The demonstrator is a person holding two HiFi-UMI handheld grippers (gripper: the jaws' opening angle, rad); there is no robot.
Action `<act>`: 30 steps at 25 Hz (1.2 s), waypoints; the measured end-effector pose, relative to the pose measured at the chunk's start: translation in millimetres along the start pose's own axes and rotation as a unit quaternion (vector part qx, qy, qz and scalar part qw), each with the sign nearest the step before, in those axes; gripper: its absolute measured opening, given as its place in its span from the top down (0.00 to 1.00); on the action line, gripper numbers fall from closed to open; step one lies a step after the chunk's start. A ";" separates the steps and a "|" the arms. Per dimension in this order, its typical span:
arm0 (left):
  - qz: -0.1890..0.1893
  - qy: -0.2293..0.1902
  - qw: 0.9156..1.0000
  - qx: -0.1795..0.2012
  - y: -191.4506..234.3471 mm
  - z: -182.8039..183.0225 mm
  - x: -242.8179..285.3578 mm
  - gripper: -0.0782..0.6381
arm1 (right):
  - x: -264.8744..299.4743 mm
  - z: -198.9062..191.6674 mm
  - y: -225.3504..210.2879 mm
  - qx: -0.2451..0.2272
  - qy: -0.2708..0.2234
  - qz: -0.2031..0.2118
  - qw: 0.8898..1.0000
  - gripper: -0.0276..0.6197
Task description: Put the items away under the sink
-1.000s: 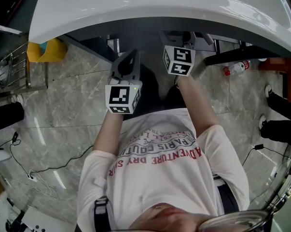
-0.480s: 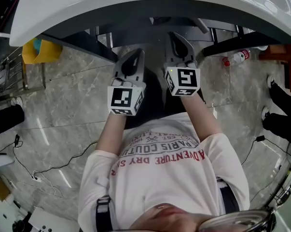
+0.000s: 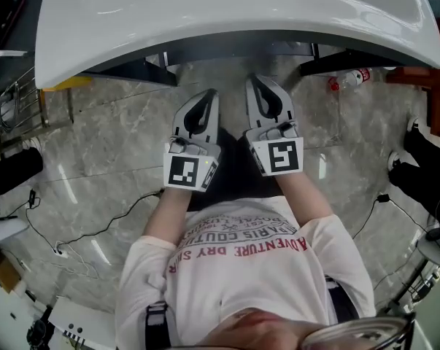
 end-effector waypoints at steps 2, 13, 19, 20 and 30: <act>-0.014 0.007 1.000 -0.004 -9.1 28.4 -6.7 0.85 | -11.5 29.4 9.3 0.001 0.000 -0.003 1.000 0.92; 0.005 0.009 1.000 -0.009 -12.5 245.9 -35.7 0.85 | -45.0 213.1 63.1 0.009 0.054 -0.016 0.998 0.92; 0.043 0.002 0.999 0.005 -27.1 352.3 -71.0 0.85 | -85.9 323.1 92.6 -0.007 0.031 -0.013 0.999 0.92; 0.048 0.000 0.999 0.007 -31.9 367.0 -78.9 0.85 | -94.9 337.6 97.1 -0.010 0.027 -0.013 1.000 0.92; 0.071 -0.039 0.996 0.037 -50.7 473.2 -137.1 0.85 | -150.5 423.5 130.3 -0.006 -0.002 -0.015 1.000 0.92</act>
Point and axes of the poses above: the fingertips, and each gripper's own axes: x forward along the fingers, y to its left, z out of its top, the point moved 1 cm from there along -x, backward along the fingers, and after that the axes turned 14 degrees about x, right-handed, at the moved point
